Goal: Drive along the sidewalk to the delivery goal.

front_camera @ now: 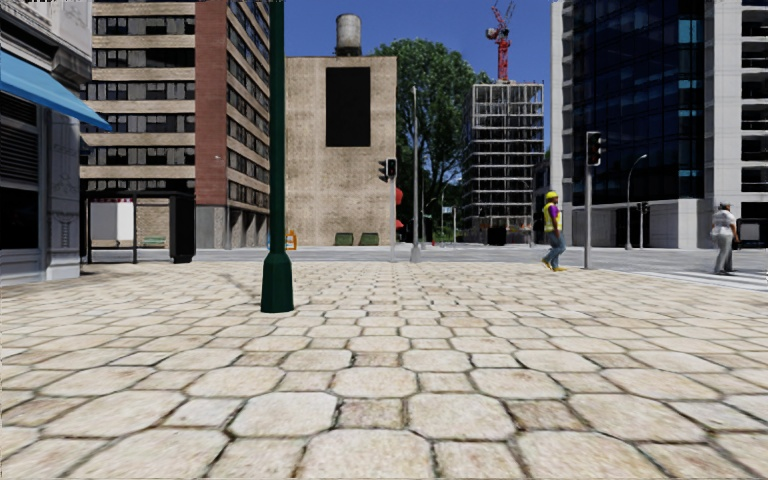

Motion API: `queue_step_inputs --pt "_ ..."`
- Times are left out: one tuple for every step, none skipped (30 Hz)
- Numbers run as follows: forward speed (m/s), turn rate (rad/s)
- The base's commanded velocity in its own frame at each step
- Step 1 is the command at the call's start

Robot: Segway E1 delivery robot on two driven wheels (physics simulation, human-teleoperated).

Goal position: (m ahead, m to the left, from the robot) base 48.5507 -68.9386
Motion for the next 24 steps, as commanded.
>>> queue_step_inputs --pt "2.00 -0.28" --pt "2.00 -0.29" --pt "2.00 -0.29" --pt "2.00 -0.31" --pt "2.00 -0.32" --pt "2.00 -0.33" --pt "2.00 -0.35" --pt "2.00 -0.35" --pt "2.00 -0.36" --pt "2.00 -0.36" --pt "2.00 -0.36" --pt "2.00 -0.36" --pt "2.00 -0.36" --pt "2.00 -0.36" --pt "2.00 -0.36" --pt "2.00 -0.36" --pt "2.00 -0.36" --pt "2.00 -0.37" --pt "2.00 -0.38" --pt "2.00 -0.39" --pt "2.00 -0.39" --pt "2.00 -0.40" --pt "2.00 -0.40" --pt "2.00 -0.41"
